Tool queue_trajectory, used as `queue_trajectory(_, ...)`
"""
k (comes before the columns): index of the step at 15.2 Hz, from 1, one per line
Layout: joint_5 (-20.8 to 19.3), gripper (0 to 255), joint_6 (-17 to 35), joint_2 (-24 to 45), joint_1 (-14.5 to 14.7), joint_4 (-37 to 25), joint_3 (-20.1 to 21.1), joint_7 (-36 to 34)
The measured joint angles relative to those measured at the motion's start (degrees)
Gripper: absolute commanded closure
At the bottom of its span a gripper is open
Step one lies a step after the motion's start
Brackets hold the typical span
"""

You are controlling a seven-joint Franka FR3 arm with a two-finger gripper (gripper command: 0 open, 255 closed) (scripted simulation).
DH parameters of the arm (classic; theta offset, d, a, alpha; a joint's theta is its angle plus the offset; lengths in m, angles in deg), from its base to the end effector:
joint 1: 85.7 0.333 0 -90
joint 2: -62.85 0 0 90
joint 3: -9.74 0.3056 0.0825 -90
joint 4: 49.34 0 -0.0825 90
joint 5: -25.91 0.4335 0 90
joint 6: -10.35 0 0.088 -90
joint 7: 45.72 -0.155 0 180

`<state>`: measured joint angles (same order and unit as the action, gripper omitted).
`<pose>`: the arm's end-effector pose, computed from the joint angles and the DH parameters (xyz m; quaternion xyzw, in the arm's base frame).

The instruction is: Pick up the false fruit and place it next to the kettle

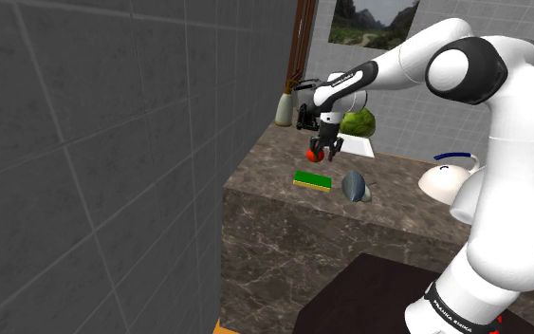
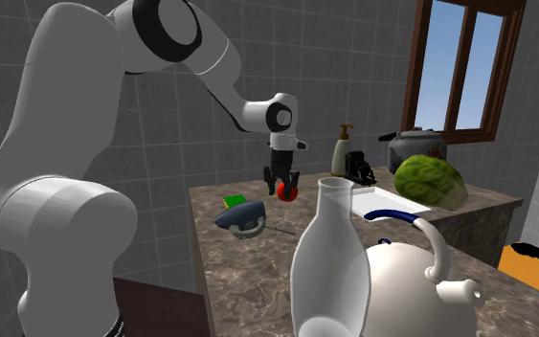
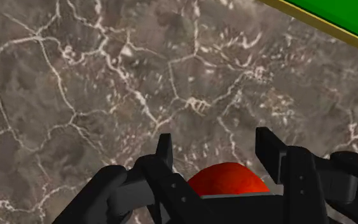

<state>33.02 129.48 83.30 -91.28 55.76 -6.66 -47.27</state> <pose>0.6140 -0.2321 0.2504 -0.9721 0.2297 0.0463 0.0113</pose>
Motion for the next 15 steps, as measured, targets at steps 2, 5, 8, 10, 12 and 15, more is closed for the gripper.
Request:
queue_trajectory(2,7.5,0,1.9,-1.0,-4.9,0.0,2.1,11.4)
queue_trajectory(5,16.9,0,1.8,-1.1,-10.5,-1.1,4.5,25.5)
queue_trajectory(8,18.9,0,3.2,0.0,-11.1,-0.9,5.1,28.0)
queue_trajectory(10,19.5,0,4.4,0.6,-11.0,-0.4,5.4,28.5)
queue_trajectory(12,19.9,0,5.5,1.5,-10.9,-0.2,5.7,28.7)
queue_trajectory(15,20.1,0,5.9,1.6,-10.9,0.1,5.8,28.9)
